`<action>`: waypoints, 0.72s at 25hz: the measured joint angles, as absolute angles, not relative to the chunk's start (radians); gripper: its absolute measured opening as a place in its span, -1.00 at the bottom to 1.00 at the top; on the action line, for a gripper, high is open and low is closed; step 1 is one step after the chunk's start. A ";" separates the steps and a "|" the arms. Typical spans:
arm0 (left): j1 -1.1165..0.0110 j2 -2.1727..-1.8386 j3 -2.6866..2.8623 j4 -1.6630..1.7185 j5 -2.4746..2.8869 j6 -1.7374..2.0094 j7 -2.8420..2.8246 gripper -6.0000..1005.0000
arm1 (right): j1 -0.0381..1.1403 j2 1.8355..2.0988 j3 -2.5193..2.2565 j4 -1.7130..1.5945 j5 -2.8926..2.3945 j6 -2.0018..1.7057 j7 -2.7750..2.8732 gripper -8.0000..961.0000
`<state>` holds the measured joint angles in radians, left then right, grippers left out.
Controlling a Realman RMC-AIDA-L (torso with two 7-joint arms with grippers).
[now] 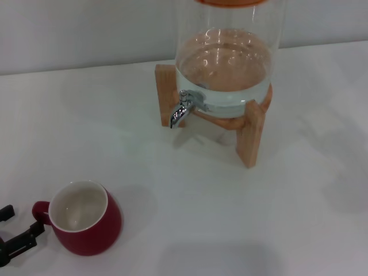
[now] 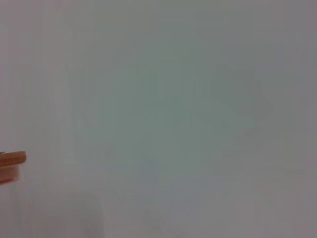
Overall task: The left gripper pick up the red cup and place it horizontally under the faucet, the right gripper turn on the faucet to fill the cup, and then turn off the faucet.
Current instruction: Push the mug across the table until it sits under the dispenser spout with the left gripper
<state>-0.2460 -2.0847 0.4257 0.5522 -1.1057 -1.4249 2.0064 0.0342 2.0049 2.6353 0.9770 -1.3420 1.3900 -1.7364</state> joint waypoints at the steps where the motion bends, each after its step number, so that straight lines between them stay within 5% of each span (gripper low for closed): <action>1: -0.247 -2.085 0.427 0.552 -1.106 -1.422 2.003 0.64 | 0.034 2.005 2.635 0.977 -1.342 1.390 -1.736 0.50; 18: -0.273 -2.085 0.451 0.552 -1.098 -1.414 1.989 0.63 | 0.031 2.005 2.635 0.977 -1.342 1.390 -1.736 0.50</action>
<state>-0.2728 -2.0853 0.4511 0.5521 -1.0982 -1.4143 1.9886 0.0306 2.0049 2.6352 0.9771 -1.3423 1.3897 -1.7364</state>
